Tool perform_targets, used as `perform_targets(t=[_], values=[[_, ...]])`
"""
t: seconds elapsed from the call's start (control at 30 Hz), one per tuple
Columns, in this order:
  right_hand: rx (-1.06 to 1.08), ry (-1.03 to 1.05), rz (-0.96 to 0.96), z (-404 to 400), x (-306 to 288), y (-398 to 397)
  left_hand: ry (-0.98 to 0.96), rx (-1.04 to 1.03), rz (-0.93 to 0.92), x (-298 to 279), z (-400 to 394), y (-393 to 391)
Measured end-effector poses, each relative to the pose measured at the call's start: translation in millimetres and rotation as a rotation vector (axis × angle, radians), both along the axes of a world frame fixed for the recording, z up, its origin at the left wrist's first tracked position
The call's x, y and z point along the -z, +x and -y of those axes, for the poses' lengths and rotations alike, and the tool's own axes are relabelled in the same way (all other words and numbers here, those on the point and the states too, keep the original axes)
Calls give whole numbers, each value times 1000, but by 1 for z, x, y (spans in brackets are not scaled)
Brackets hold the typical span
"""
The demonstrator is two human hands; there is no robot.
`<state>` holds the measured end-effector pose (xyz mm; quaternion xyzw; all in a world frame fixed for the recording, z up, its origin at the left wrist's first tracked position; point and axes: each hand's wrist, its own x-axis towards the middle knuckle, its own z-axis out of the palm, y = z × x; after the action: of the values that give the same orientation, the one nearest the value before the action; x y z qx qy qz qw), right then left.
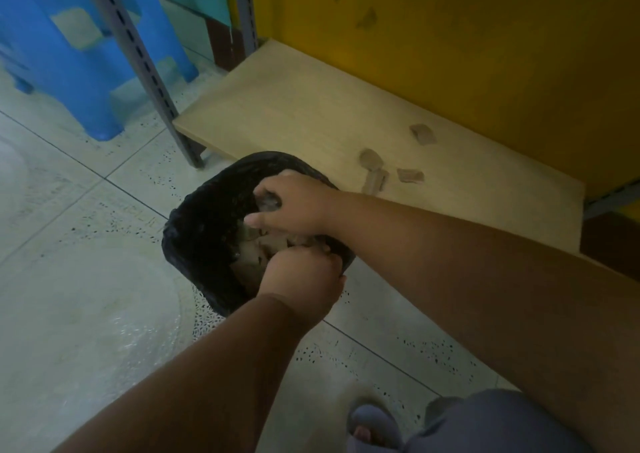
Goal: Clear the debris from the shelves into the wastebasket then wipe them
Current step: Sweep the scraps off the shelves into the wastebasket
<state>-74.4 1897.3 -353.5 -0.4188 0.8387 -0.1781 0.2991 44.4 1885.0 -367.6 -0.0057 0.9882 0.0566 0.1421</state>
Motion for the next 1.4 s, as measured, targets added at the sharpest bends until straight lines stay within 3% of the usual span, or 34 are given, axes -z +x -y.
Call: perform_targets(t=[0.13,0.27,0.43,0.53,0.63,0.8,0.9,1.2,1.4], values=[[98,-21,143,-8,-4,-5,-12,22,-19,-3,1,-1],[114,-177,-135,-18,-6,-7,-2,3,-15,-5,-1,-1],[459,-379,-289,-67,-23,-16,19,-81,4,2,-5,0],[712,-245,-366,-142,-14,-32,63,-186,-54,8,-17,9],[821,-47,-485,-209,26,-31,89,-212,-126,14,-23,14],[857,379,-285,-242,82,-25,59,-189,-155,18,-23,11],[821,501,-311,-229,96,-26,52,-183,-164,21,-20,11],[629,225,-385,-149,98,-60,22,-199,-165,23,8,9],[614,285,-439,-113,96,-113,-8,-207,-169,21,34,-1]])
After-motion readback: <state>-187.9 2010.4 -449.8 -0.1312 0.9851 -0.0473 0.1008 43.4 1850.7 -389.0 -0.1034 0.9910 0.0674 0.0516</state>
